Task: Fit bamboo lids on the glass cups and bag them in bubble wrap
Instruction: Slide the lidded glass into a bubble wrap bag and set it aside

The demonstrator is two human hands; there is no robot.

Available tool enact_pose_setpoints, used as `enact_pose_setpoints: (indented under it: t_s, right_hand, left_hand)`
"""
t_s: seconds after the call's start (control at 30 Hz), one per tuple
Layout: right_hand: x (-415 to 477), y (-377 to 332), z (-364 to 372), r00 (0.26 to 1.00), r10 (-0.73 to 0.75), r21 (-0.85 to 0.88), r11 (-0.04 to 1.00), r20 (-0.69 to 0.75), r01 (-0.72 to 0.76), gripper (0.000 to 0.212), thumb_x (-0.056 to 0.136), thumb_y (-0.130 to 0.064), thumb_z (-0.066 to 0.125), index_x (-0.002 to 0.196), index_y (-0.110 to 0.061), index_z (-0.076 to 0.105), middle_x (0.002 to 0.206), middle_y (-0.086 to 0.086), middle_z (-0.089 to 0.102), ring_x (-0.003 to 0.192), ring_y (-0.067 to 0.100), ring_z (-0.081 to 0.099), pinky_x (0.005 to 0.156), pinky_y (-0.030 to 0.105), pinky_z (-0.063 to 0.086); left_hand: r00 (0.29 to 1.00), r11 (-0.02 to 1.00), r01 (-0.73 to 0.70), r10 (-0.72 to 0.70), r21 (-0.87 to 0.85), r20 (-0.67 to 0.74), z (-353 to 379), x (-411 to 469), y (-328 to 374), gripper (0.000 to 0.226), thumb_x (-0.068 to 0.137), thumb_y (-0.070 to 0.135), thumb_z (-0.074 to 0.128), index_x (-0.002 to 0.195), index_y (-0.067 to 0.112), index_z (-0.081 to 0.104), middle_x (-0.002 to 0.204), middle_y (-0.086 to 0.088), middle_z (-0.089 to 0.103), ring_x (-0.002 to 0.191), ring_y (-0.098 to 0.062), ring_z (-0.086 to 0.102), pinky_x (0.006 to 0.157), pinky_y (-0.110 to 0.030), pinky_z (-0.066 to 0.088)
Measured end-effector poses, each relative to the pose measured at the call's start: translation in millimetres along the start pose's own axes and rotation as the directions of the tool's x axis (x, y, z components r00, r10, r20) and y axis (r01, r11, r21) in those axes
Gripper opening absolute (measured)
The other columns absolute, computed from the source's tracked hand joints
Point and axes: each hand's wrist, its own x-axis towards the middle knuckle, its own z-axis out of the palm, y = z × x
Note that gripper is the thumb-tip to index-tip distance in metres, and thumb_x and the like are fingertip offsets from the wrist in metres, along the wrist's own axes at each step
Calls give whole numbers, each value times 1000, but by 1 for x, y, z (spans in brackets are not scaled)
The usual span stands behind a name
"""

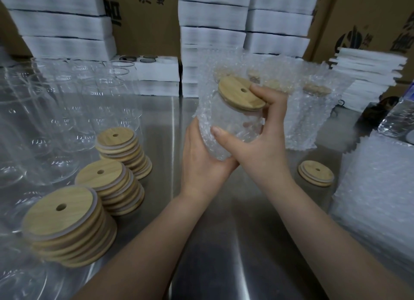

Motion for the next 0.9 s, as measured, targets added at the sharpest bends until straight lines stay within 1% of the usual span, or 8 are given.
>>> enact_pose_setpoints:
  t_s: [0.17,0.33,0.5,0.6,0.7,0.77,0.83,0.9]
  right_hand:
    - [1,-1,0,996,69,-17,998,61,-68,74,66,-23,83,123,-22,37,129,6,46,123,19,50,102,45,46]
    - [2,-2,-1,989,95,-26,995,109,-93,70,66,-26,81,121,-19,38,126,6,49,122,20,51,102,44,46]
    - [3,-3,-3,979,135,-24,991,154,-133,56,73,-35,75,117,-26,41,124,3,51,120,21,52,102,45,45]
    - [7,-2,-6,970,98,-22,995,223,-95,46,85,-42,58,127,-27,47,129,-1,53,125,20,49,105,46,42]
    - [12,2,-8,975,165,88,980,150,-180,39,92,-25,45,129,-22,56,127,-2,58,123,12,52,107,38,43]
    - [14,3,-10,977,206,152,965,55,-212,38,91,-9,48,124,-23,59,114,-4,61,107,3,57,95,25,48]
    - [16,5,-14,978,209,182,962,-15,-203,39,91,6,52,119,-20,61,102,-1,62,95,6,59,84,23,50]
    - [19,7,-17,976,207,227,956,-70,-186,35,91,11,54,113,-15,62,94,3,64,89,8,62,82,24,52]
  left_hand:
    - [1000,1000,0,0,-8,2,-1,2,-2,85,61,40,83,136,23,46,125,8,57,116,-4,56,93,-27,49]
    - [1000,1000,11,-11,-29,6,-1,2,-6,89,57,45,83,135,27,44,126,10,56,113,0,56,85,-6,44]
    - [999,996,44,-43,-76,15,-1,3,-9,92,56,42,86,135,26,44,126,10,58,114,-2,57,92,-23,50]
    - [999,982,53,-53,-181,7,-1,5,-6,90,56,42,89,132,27,44,122,12,60,110,3,59,86,-16,50]
    - [998,970,51,-42,-237,44,0,7,-7,93,58,28,89,136,19,39,129,7,55,118,-1,56,94,-18,48]
    - [994,959,62,-35,-275,104,0,7,-9,94,61,25,87,139,18,35,132,6,52,120,1,54,93,-14,47]
    - [988,949,73,-27,-307,153,-1,6,-11,94,63,24,86,140,19,33,131,10,53,118,3,55,91,-12,46]
    - [983,939,86,-25,-334,182,-2,5,-12,95,62,27,88,139,19,34,129,10,55,118,1,56,90,-13,47]
